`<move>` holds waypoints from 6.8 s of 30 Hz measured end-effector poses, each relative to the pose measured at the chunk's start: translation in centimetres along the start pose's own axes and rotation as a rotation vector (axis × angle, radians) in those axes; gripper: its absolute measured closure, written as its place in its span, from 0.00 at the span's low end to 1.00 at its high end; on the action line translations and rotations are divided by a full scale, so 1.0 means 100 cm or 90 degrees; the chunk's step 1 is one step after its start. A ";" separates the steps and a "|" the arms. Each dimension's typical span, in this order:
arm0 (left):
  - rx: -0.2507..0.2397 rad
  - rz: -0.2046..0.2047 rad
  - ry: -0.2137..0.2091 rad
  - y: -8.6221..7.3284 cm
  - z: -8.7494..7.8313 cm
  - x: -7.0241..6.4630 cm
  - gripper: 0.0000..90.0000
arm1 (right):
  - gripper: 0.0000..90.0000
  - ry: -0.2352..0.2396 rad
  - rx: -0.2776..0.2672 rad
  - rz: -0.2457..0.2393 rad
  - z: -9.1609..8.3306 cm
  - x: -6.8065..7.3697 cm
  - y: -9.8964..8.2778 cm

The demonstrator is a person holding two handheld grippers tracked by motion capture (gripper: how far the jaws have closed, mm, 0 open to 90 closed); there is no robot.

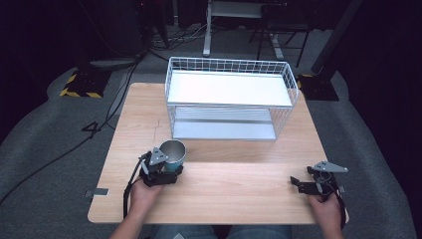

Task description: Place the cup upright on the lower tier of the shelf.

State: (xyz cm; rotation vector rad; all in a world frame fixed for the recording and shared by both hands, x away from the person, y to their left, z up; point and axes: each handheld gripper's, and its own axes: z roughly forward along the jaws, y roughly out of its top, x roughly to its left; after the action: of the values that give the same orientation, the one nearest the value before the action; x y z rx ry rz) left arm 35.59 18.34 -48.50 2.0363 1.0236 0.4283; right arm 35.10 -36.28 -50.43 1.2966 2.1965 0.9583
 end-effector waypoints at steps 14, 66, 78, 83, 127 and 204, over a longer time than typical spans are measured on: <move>-0.007 0.053 -0.008 0.028 -0.009 -0.023 0.26 | 0.17 0.000 0.000 0.000 0.000 0.000 0.000; -0.050 -0.025 -0.077 0.125 0.087 -0.042 0.26 | 0.17 0.000 0.000 0.000 0.000 0.000 0.000; -0.077 -0.023 -0.045 0.141 0.117 -0.044 0.26 | 0.17 0.001 -0.001 -0.002 0.000 0.000 0.000; -0.081 -0.028 -0.030 0.147 0.132 -0.046 0.25 | 0.17 0.001 -0.001 -0.002 0.000 0.000 0.000; -0.054 -0.052 0.065 0.155 0.191 -0.041 0.25 | 0.17 0.011 0.000 -0.009 0.001 0.001 0.001; -0.094 -0.003 -0.004 0.076 -0.036 -0.048 0.07 | 0.17 0.016 -0.001 -0.012 0.001 0.001 0.001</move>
State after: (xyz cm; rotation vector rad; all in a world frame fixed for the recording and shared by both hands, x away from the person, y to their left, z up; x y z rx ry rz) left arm 34.38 13.77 -40.09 1.9025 0.9640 0.4815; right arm 35.15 -36.13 -50.44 1.2672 2.2218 0.9743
